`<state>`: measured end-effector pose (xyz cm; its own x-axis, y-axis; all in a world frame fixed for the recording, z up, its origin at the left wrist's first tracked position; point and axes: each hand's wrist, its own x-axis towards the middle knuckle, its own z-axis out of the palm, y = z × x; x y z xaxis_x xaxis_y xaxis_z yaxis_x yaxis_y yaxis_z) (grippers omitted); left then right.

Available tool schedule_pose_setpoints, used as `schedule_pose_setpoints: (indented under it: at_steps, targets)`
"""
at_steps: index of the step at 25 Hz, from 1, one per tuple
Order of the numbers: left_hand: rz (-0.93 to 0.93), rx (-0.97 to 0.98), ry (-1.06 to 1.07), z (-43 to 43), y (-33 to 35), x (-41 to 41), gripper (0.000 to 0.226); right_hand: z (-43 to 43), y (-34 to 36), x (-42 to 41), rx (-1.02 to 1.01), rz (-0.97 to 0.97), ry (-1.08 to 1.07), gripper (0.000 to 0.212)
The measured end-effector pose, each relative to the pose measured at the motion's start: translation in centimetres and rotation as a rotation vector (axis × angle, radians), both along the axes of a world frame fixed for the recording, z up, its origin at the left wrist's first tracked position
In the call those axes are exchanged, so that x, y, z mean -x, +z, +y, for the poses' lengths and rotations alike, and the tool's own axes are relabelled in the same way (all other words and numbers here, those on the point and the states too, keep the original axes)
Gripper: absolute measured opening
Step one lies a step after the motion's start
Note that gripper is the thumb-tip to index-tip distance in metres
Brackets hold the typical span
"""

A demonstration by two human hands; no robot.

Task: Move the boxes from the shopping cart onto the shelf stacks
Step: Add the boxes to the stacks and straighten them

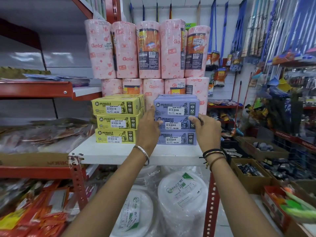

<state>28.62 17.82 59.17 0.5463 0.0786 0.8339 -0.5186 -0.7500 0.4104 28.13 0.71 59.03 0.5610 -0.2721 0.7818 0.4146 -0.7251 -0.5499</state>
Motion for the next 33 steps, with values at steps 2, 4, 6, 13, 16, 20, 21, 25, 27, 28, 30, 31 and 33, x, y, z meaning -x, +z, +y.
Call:
schedule_pose_setpoints:
  at_steps: [2,4,6,13,16,20,21,25,27,28,30,31,33]
  targets:
    - [-0.003,0.012,-0.006,0.0,0.1,0.3,0.054,-0.3,0.4,0.2,0.006,0.004,-0.003,0.043]
    - [-0.004,0.013,-0.012,0.0,0.1,0.7,0.052,-0.4,0.8,0.4,-0.009,0.017,0.002,0.045]
    - [0.032,0.007,-0.029,0.1,0.2,0.8,0.052,-0.3,0.8,0.5,-0.033,0.030,0.004,0.046]
    - [-0.137,-0.207,0.020,2.6,-0.5,4.3,0.048,4.8,-0.7,3.1,0.013,-0.252,-0.037,0.042]
    - [-0.198,-0.149,0.100,7.1,-0.6,4.2,0.048,9.7,-0.4,3.4,0.258,-0.304,0.255,0.049]
    - [-0.032,0.026,0.201,13.1,-0.4,2.0,0.063,15.2,-0.3,1.6,0.362,-0.079,0.403,0.071]
    - [0.012,0.057,0.193,13.9,-0.4,1.6,0.067,15.9,-0.4,1.0,0.376,-0.022,0.394,0.077]
    - [0.110,0.107,0.061,15.6,-0.6,0.6,0.070,18.3,-0.4,0.3,0.342,0.126,0.394,0.087]
    - [0.124,0.073,-0.020,16.3,-1.2,0.0,0.071,19.4,-0.6,0.0,0.318,0.139,0.393,0.086]
    - [0.121,0.052,-0.042,16.4,-1.4,-0.1,0.071,19.6,-0.6,-0.2,0.310,0.148,0.388,0.086]
    - [0.102,0.024,-0.049,16.1,-1.6,-0.2,0.070,19.5,-0.8,-0.4,0.313,0.150,0.373,0.086]
    - [0.081,0.019,-0.039,16.0,-1.6,0.0,0.070,19.5,-0.9,-0.5,0.322,0.139,0.375,0.086]
    - [0.054,0.025,-0.027,16.0,-1.3,0.1,0.071,19.7,-0.9,-0.5,0.347,0.114,0.376,0.087]
